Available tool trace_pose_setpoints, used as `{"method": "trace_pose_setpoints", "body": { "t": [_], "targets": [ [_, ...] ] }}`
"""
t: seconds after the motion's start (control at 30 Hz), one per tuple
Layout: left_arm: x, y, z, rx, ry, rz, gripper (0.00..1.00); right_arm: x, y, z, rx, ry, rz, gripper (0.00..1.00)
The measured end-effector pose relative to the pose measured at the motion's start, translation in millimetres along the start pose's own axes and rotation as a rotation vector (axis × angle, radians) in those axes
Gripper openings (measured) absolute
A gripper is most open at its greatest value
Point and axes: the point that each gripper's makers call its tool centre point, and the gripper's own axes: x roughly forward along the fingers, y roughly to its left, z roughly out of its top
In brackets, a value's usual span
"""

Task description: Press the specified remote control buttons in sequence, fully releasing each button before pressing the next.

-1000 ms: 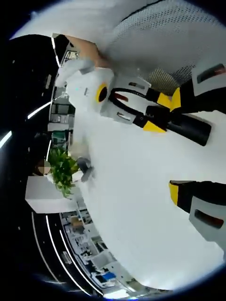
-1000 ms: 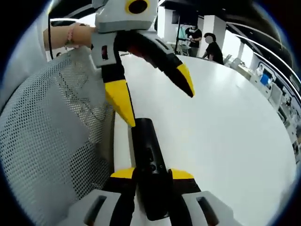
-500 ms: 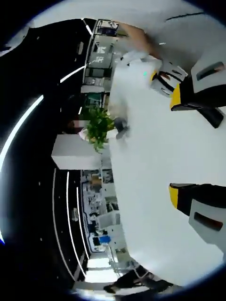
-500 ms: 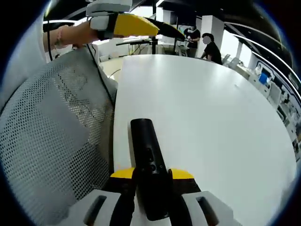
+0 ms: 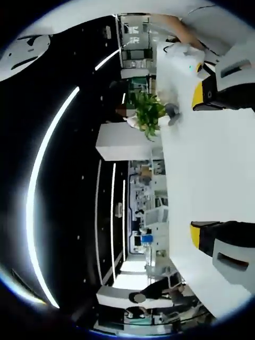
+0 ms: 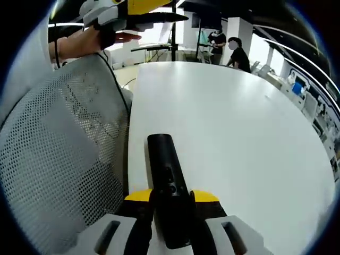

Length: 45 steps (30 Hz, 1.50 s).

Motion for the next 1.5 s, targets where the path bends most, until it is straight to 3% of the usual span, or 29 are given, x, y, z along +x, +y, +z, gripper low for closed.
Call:
{"method": "trace_pose_setpoints", "body": {
  "t": [0.1,0.13,0.17,0.23,0.33,0.4,0.53,0.63,0.77,0.87,0.9,0.97,1.5],
  "targets": [
    [-8.7,18.5,-10.1,-0.036,-0.022,0.026,0.95,0.0,-0.3,-0.3,0.002,-0.001,-0.001,0.24],
    [-11.0,23.8,-13.1,-0.088,-0.025,0.052,0.97,0.0,-0.3,-0.3,0.004,-0.001,-0.001,0.24],
    [-14.7,29.8,-16.3,-0.194,-0.044,0.085,0.98,0.0,-0.3,-0.3,0.005,-0.001,-0.001,0.24],
    [-17.3,25.8,-16.1,-0.268,-0.077,0.066,1.00,0.1,-0.3,-0.2,0.008,-0.001,-0.006,0.24],
    [-21.1,19.8,-27.2,-0.197,-0.035,0.076,1.00,0.2,-0.4,0.1,0.010,0.004,-0.009,0.24],
    [-20.5,22.7,-33.3,-0.207,0.005,0.091,1.00,0.2,-0.5,0.2,0.013,0.008,-0.010,0.24],
    [-22.8,26.5,-28.9,-0.223,-0.026,0.103,1.00,0.6,-1.1,0.3,0.014,0.025,-0.011,0.24],
    [-22.9,27.1,-42.7,-0.170,0.053,0.116,1.00,0.7,-1.5,0.2,0.006,0.045,-0.007,0.23],
    [-20.9,38.2,-52.5,-0.143,0.079,0.100,1.00,0.9,-2.9,0.4,-0.003,0.066,-0.004,0.23],
    [-20.3,43.0,-63.6,-0.082,0.142,0.101,1.00,1.5,-6.2,0.8,-0.010,0.081,-0.001,0.22],
    [-20.6,30.4,-62.9,-0.063,0.155,0.101,1.00,1.6,-7.3,0.8,-0.013,0.085,0.001,0.22],
    [-21.3,26.3,-63.4,-0.036,0.174,0.113,1.00,2.0,-11.2,1.1,-0.015,0.091,0.004,0.22],
    [-24.8,28.4,-63.6,-0.018,0.206,0.164,1.00,2.6,-36.4,-0.4,-0.048,0.135,0.027,0.22]
  ]
}}
